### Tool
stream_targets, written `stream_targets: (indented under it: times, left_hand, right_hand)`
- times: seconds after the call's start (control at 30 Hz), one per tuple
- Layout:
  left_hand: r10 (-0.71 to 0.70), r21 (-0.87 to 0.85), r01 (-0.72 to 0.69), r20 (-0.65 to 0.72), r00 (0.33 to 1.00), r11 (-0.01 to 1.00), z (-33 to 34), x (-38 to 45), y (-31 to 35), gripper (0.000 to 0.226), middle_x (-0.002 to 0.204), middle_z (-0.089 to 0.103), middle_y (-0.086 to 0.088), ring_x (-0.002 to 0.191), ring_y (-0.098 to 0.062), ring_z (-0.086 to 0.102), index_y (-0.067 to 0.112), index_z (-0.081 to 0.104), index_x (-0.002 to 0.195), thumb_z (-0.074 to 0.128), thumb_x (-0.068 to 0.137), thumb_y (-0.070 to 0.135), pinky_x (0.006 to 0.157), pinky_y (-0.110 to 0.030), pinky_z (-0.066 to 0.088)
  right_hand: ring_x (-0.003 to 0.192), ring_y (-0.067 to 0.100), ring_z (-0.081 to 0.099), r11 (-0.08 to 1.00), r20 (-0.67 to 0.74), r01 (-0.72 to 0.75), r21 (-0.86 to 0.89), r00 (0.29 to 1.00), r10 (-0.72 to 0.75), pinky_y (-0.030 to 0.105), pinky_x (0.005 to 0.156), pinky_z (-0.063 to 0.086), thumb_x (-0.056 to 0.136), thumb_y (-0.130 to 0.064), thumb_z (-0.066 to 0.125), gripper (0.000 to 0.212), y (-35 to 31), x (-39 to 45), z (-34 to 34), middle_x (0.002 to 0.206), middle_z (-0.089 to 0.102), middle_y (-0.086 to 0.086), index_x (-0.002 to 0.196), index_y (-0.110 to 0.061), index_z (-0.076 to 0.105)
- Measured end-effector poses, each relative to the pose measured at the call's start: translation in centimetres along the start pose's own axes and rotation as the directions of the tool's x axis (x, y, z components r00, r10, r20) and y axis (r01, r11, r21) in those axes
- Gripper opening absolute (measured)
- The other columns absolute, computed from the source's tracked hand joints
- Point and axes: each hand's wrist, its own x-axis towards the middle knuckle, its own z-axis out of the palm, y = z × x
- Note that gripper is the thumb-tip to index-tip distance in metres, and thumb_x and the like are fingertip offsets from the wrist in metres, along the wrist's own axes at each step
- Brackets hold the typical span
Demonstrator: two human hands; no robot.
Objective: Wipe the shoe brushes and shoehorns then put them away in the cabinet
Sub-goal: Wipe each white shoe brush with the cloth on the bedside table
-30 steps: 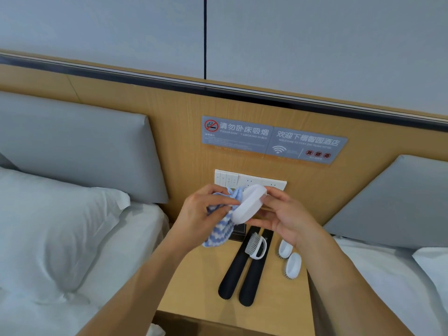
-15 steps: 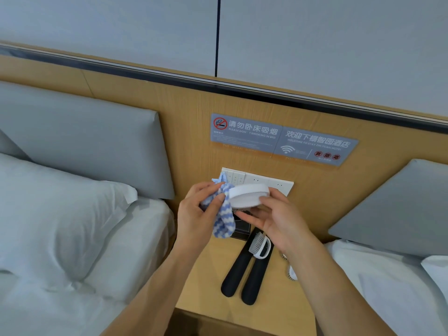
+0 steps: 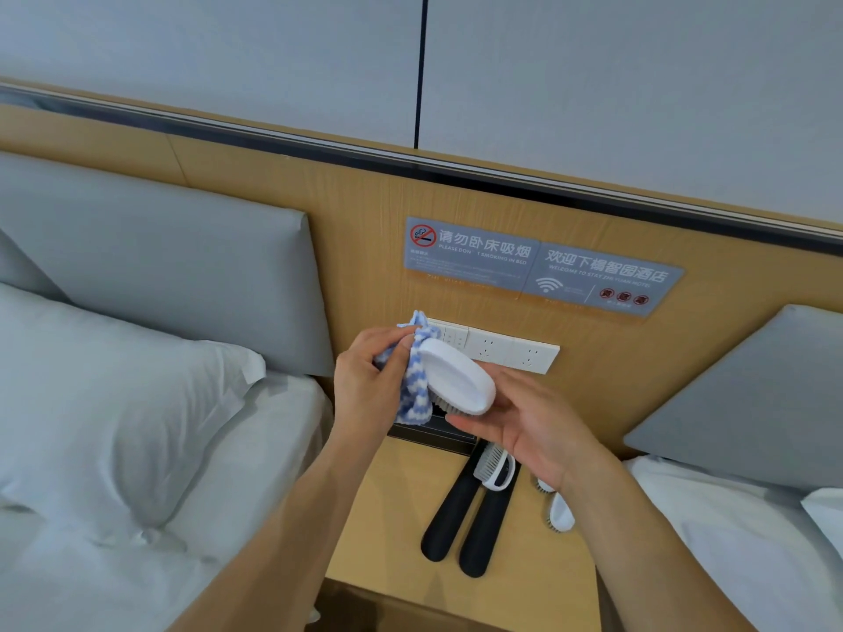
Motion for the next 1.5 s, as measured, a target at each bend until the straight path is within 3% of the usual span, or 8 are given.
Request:
stream_targets:
  times: [0.3,0.43,0.6,0.7,0.87,1.1,1.37,1.5]
  left_hand:
    - [0.134,0.159,-0.148,0.098,0.986,0.976,0.9,1.9,2.2,0.017,0.104,0.070,0.000,0.094,-0.006,0.064,0.018,0.077,0.103,0.062,0.095,0.020,0.084,-0.022,0.052]
    - [0.206,0.310,-0.215,0.063,0.977,0.926,1.6,1.3,3.0,0.018,0.105,0.066,0.000,0.088,-0.007,0.060,0.012,0.075,0.106,0.064,0.093,0.019,0.078,-0.004,0.042]
    - [0.075,0.251,-0.129,0.216,0.974,0.959,2.5,-1.0,2.9,0.013,0.084,0.062,-0.004,0.058,-0.005,0.062,0.015,0.068,0.102,0.068,0.090,0.012,0.055,-0.015,0.051]
    - [0.164,0.322,-0.242,0.251,0.954,0.915,2.4,-1.6,2.9,0.016,0.097,0.057,0.005,0.079,-0.002,0.059,0.011,0.074,0.100,0.074,0.084,0.010,0.071,0.000,0.041]
    - [0.194,0.311,-0.255,0.215,0.957,0.916,2.1,0.5,4.0,0.014,0.103,0.061,-0.002,0.090,-0.012,0.060,0.010,0.076,0.098,0.074,0.084,0.009,0.076,-0.006,0.041]
    - [0.338,0.293,-0.495,0.451,0.826,0.818,1.6,1.8,4.3,0.016,0.102,0.058,-0.010,0.086,-0.019,0.058,0.007,0.077,0.102,0.069,0.088,0.005,0.070,-0.014,0.040]
    - [0.219,0.146,-0.454,0.721,0.658,0.879,-0.5,1.3,3.3,0.017,0.105,0.054,0.003,0.093,-0.006,0.054,0.018,0.078,0.099,0.073,0.085,0.010,0.078,-0.018,0.045]
    - [0.080,0.150,-0.207,0.594,0.800,0.967,-1.2,1.1,2.8,0.019,0.095,0.061,0.012,0.090,-0.002,0.059,0.034,0.076,0.088,0.074,0.084,0.016,0.076,-0.010,0.043]
  right_hand:
    - [0.093,0.024,0.071,0.953,0.012,-0.068,-0.296,0.997,0.075,0.034,0.075,0.059,0.090,-0.005,0.068,0.029,-0.8,0.7,0.7,0.113,0.073,0.017,0.118,-0.012,0.072]
    - [0.085,0.025,0.075,0.978,-0.046,-0.042,-0.205,0.998,0.033,0.034,0.068,0.061,0.088,0.004,0.067,0.027,-0.9,1.4,1.2,0.104,0.075,0.018,0.112,-0.006,0.070]
    - [0.091,0.034,0.073,0.993,-0.066,0.041,-0.113,0.997,-0.049,0.041,0.073,0.062,0.087,0.013,0.063,0.052,-0.9,1.6,1.0,0.111,0.072,0.024,0.133,-0.010,0.057]
    - [0.095,0.036,0.071,0.984,-0.054,0.071,-0.165,0.995,-0.081,0.044,0.077,0.062,0.088,0.013,0.063,0.069,-0.7,1.3,0.3,0.113,0.070,0.025,0.143,-0.027,0.049]
    - [0.097,0.039,0.072,0.987,0.041,0.044,-0.157,0.998,-0.038,0.045,0.074,0.062,0.091,0.005,0.064,0.055,-0.4,0.8,0.3,0.113,0.071,0.025,0.130,-0.034,0.060]
    - [0.100,0.047,0.070,0.996,0.016,0.064,-0.065,0.998,-0.063,0.052,0.075,0.061,0.095,-0.009,0.062,0.029,-1.5,1.1,-0.6,0.114,0.070,0.026,0.122,-0.019,0.066]
    - [0.094,0.043,0.072,0.999,-0.103,0.020,-0.051,0.994,-0.025,0.053,0.070,0.061,0.096,0.001,0.058,0.032,-1.1,0.9,-2.0,0.107,0.074,0.022,0.125,-0.012,0.063]
    - [0.098,0.045,0.071,1.000,-0.127,0.028,0.003,0.992,-0.028,0.057,0.074,0.061,0.099,0.000,0.055,0.032,-0.7,1.1,-1.5,0.109,0.073,0.023,0.126,-0.015,0.062]
